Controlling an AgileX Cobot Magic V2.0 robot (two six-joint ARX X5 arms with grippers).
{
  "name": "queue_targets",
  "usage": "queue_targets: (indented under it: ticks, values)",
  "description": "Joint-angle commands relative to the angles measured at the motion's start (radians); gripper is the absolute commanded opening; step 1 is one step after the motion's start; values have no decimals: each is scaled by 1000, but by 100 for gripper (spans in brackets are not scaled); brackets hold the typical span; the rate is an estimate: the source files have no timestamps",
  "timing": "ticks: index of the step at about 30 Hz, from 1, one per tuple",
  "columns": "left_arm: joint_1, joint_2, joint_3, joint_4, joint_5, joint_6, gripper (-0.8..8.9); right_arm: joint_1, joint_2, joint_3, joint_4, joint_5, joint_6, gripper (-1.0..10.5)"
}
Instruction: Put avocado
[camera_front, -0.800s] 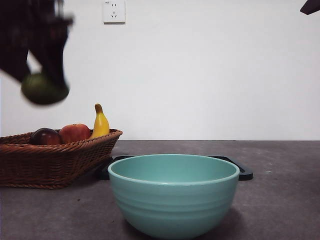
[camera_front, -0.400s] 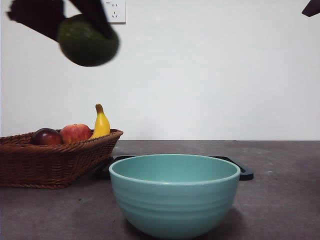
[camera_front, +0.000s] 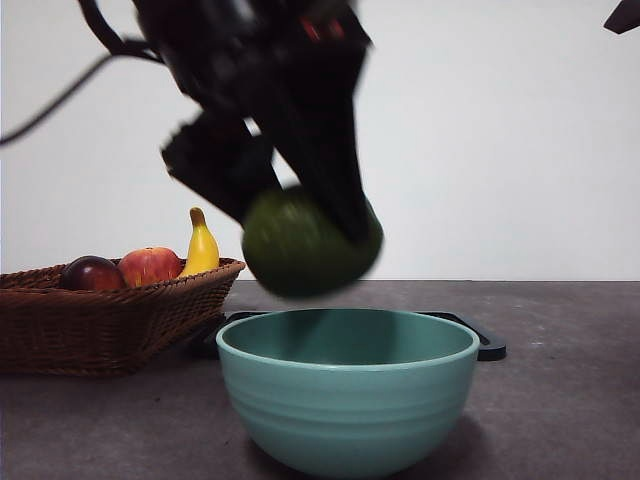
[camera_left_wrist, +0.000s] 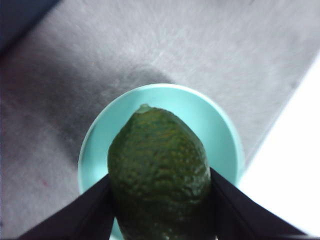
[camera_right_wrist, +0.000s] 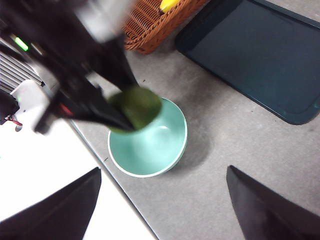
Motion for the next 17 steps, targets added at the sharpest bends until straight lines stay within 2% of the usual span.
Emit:
queue_targets:
  ticks: [1,14,17]
  values:
    - [-28,66,13,19,-39,27,176,5,8,20,10,3,11,402]
    - [-80,181,13,66,-64,33,187,5,8,20,10,3,11,402]
    - [-83,181,13,62,-64,33,269,5,8,20,10,3,11,402]
